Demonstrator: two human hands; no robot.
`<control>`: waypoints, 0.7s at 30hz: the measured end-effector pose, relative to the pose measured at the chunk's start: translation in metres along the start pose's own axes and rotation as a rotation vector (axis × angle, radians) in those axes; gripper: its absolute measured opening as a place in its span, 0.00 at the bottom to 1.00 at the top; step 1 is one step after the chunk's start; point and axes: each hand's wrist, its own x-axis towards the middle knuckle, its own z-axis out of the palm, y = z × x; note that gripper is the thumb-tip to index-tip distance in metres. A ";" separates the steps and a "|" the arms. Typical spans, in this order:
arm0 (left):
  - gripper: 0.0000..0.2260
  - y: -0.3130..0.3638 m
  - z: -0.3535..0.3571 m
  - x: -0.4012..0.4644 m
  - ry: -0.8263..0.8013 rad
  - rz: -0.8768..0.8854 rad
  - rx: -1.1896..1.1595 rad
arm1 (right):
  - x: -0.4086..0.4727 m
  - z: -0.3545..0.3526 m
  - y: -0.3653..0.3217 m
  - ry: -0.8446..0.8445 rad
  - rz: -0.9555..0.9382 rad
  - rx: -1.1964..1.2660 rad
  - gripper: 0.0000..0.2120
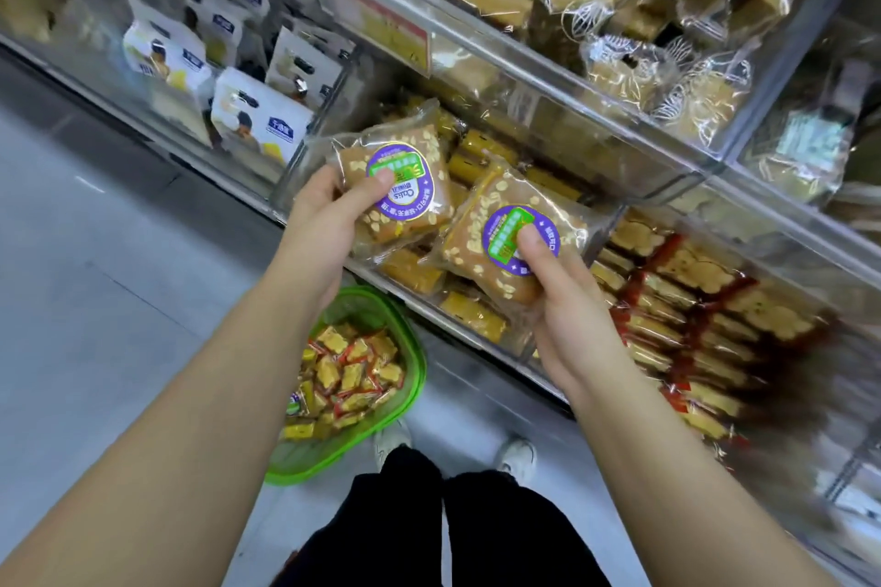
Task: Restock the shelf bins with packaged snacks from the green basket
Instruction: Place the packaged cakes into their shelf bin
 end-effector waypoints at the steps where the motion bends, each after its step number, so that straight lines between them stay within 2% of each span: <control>1: 0.16 -0.001 -0.001 0.004 -0.019 -0.002 0.028 | 0.006 0.001 0.000 0.003 -0.006 0.000 0.29; 5: 0.16 0.002 -0.009 0.021 -0.091 -0.033 0.164 | 0.027 0.003 0.002 0.081 0.027 -0.090 0.27; 9: 0.14 0.011 -0.022 0.031 -0.143 -0.046 0.295 | 0.027 -0.006 0.000 0.143 0.119 -0.316 0.35; 11: 0.14 0.014 -0.027 0.030 -0.121 0.043 0.385 | 0.015 -0.012 -0.002 0.178 0.037 -0.520 0.23; 12: 0.14 0.015 -0.028 0.028 -0.092 0.112 0.410 | 0.010 -0.015 -0.001 0.211 -0.031 -0.563 0.16; 13: 0.12 0.018 -0.028 0.024 -0.059 0.180 0.409 | 0.005 -0.017 -0.001 0.239 -0.081 -0.563 0.14; 15: 0.11 0.021 -0.025 0.016 -0.039 0.256 0.317 | 0.001 -0.016 -0.002 0.252 -0.064 -0.407 0.16; 16: 0.12 0.021 -0.025 0.015 -0.049 0.239 0.226 | 0.003 -0.015 -0.003 0.239 -0.016 -0.272 0.18; 19: 0.18 0.016 -0.024 0.016 -0.053 0.062 0.036 | 0.015 -0.005 -0.015 0.167 0.097 0.027 0.16; 21: 0.22 0.014 -0.025 0.018 -0.015 -0.025 0.070 | 0.026 0.006 -0.024 0.087 0.126 0.041 0.13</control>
